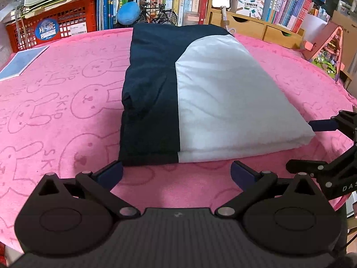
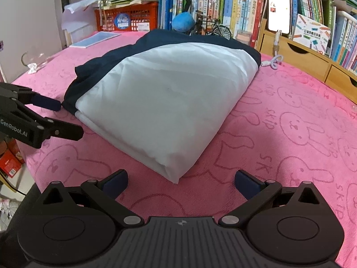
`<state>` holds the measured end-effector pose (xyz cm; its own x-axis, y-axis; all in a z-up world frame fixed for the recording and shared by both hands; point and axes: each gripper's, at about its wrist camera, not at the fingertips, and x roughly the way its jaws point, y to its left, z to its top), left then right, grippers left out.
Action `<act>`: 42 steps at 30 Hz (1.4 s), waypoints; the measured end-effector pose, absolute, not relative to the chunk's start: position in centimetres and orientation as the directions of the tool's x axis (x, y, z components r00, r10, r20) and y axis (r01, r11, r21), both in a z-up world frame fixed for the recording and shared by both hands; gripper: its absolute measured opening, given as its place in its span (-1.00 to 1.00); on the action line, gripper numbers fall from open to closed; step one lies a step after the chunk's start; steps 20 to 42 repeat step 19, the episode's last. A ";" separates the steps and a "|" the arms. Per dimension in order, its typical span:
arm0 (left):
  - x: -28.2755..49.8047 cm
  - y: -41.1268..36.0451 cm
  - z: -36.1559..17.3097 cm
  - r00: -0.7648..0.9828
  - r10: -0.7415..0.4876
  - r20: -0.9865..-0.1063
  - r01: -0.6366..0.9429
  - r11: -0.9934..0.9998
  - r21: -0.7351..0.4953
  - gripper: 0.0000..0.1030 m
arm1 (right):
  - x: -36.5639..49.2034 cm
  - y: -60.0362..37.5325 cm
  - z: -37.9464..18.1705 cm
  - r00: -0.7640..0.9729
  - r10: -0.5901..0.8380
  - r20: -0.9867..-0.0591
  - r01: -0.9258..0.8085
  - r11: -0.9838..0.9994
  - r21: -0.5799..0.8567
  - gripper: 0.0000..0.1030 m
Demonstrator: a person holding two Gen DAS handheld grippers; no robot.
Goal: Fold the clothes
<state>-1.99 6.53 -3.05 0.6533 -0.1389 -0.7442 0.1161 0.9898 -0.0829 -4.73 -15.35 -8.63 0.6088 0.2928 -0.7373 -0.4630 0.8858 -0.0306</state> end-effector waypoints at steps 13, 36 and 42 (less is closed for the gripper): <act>-2.1 6.5 -3.1 0.660 -0.130 -0.740 0.124 0.990 -0.063 1.00 | -4.7 -15.5 -8.8 0.604 0.295 -0.741 -0.461 0.887 -0.023 1.00; -2.3 6.0 -3.2 0.661 -0.122 -0.740 0.142 0.989 -0.036 1.00 | -4.7 -15.5 -8.8 0.602 0.297 -0.741 -0.462 0.887 -0.020 1.00; -2.3 6.0 -3.2 0.661 -0.122 -0.740 0.142 0.989 -0.036 1.00 | -4.7 -15.5 -8.8 0.602 0.297 -0.741 -0.462 0.887 -0.020 1.00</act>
